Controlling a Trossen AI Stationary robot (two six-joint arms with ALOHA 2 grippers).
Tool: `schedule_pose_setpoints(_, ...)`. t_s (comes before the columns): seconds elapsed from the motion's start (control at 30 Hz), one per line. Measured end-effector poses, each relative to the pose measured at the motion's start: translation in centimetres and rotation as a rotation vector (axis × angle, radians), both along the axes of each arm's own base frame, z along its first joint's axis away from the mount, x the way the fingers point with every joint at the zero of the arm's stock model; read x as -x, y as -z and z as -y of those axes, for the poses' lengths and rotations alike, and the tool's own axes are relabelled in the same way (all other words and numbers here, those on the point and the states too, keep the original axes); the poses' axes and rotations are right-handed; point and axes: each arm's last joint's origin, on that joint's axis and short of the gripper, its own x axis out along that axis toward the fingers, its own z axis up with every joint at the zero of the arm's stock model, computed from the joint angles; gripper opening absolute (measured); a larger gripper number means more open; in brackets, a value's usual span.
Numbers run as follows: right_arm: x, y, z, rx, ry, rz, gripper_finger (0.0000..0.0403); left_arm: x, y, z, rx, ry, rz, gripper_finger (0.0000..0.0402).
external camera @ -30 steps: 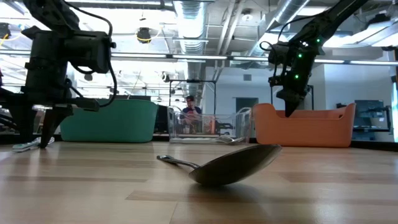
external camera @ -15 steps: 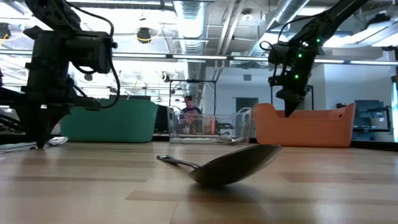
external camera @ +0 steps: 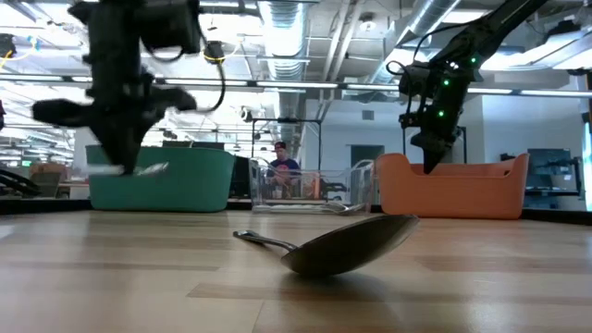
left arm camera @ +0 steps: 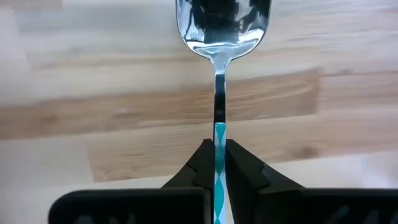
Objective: Sort silverware by color (type)
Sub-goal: Put the blue spoon into the transparent bin
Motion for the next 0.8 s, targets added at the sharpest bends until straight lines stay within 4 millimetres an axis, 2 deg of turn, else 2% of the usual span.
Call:
schedule_pose_setpoints(0.13, 0.0, 0.0, 0.0, 0.001, 0.000, 0.001, 0.0064, -1.6, -2.8, -0.3, -0.119, 0.077, 0.091, 0.0004)
schedule_pose_setpoints(0.23, -0.1, -0.1, 0.1, 0.007, 0.000, 0.007, 0.0064, -2.3, -4.8, -1.6, -0.259, 0.128, 0.126, 0.0004)
schedule_pose_setpoints(0.43, -0.2, -0.2, 0.2, 0.029, 0.000, 0.025, 0.0064, -3.4, -8.0, -5.1, -0.471, 0.196, 0.193, 0.0004)
schedule_pose_setpoints(0.67, -0.3, -0.3, 0.4, 0.047, 0.002, 0.043, 0.0064, -4.3, -10.5, -10.2, -0.736, 0.264, 0.327, 0.0004)
schedule_pose_setpoints(0.8, -0.3, -0.3, 0.4, 0.047, 0.001, 0.043, 0.0064, -4.0, -11.7, -13.0, -0.907, 0.293, 0.345, 0.0004)
